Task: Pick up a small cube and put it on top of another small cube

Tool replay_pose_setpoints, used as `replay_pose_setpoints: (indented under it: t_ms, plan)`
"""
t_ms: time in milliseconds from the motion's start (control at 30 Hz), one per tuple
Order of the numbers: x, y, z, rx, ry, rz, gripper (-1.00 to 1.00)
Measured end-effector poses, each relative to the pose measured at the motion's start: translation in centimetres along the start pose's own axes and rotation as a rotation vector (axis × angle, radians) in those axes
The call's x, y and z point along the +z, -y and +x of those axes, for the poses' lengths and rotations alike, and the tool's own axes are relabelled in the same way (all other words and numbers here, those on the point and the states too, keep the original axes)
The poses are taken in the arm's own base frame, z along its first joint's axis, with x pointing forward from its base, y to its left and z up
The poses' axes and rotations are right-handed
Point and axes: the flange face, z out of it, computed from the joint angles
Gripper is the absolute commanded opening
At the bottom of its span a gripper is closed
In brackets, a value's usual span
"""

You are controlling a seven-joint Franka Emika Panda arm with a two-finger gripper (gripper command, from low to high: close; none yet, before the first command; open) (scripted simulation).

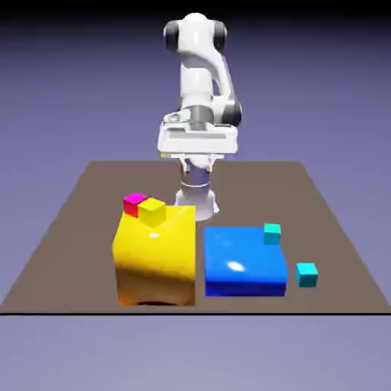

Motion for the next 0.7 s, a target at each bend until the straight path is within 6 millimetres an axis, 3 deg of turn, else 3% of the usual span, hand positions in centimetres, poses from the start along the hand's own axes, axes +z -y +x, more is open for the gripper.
replay_pose_setpoints:
  t_ms: [167,333,467,700]
  plan:
    - [5.0,4.6,-3.6,-0.268,0.171,-0.038,0.0]
    - [9.8,8.7,-8.7,-0.545,0.338,-0.061,0.0]
    - [13.2,11.8,-14.4,-0.779,0.472,-0.064,0.0]
    - [18.5,14.7,-25.1,-1.168,0.696,-0.07,0.0]
